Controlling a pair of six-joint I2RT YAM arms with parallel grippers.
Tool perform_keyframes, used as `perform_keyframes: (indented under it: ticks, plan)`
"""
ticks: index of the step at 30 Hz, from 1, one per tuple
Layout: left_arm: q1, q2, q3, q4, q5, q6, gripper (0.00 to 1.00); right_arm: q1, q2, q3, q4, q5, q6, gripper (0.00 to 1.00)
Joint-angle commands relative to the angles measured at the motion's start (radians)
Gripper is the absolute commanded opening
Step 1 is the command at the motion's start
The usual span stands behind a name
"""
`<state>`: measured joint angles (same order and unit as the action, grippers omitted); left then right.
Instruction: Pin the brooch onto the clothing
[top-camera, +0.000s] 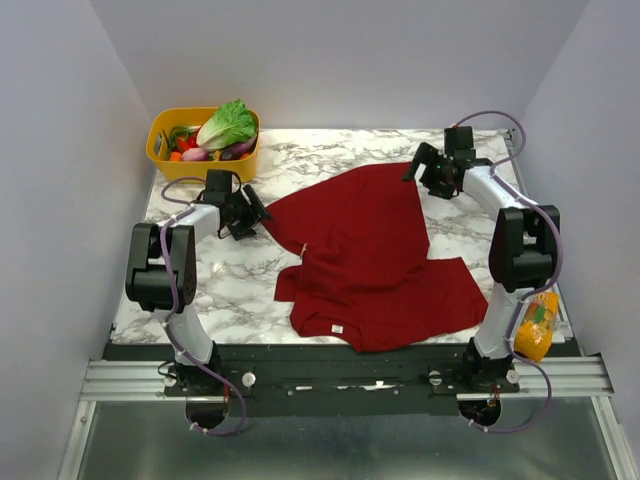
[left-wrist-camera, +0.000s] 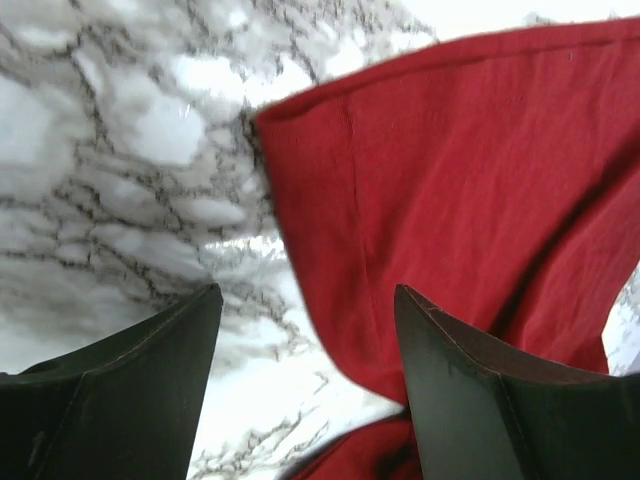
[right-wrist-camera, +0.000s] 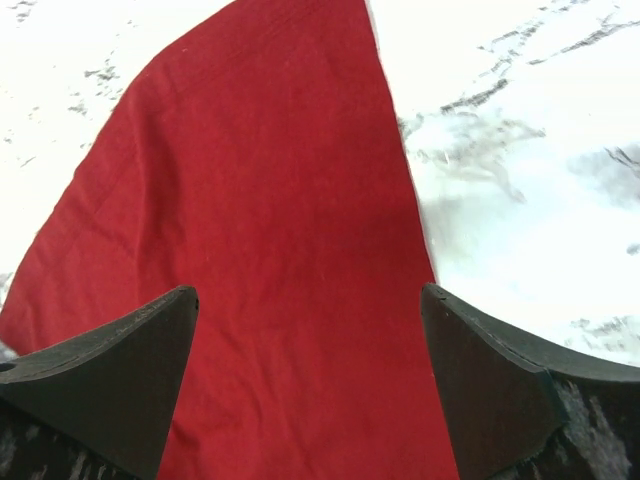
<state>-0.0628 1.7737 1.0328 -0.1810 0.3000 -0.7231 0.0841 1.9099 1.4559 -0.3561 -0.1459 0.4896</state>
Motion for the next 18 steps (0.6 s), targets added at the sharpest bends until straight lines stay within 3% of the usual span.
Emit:
perform_keyframes:
  ticks: [1,15,18]
  plan:
    - [-0.008,0.067,0.050,-0.040,-0.071,0.028,0.78,0.003,0.110,0.096,-0.139,0.031,0.007,1.00]
    - [-0.120,0.227,0.259,-0.230,-0.200,0.076,0.73,-0.014,0.288,0.311,-0.282,0.045,-0.003,0.98]
    - [-0.140,0.259,0.303,-0.264,-0.214,0.083,0.66,-0.014,0.334,0.389,-0.329,0.026,-0.020,0.96]
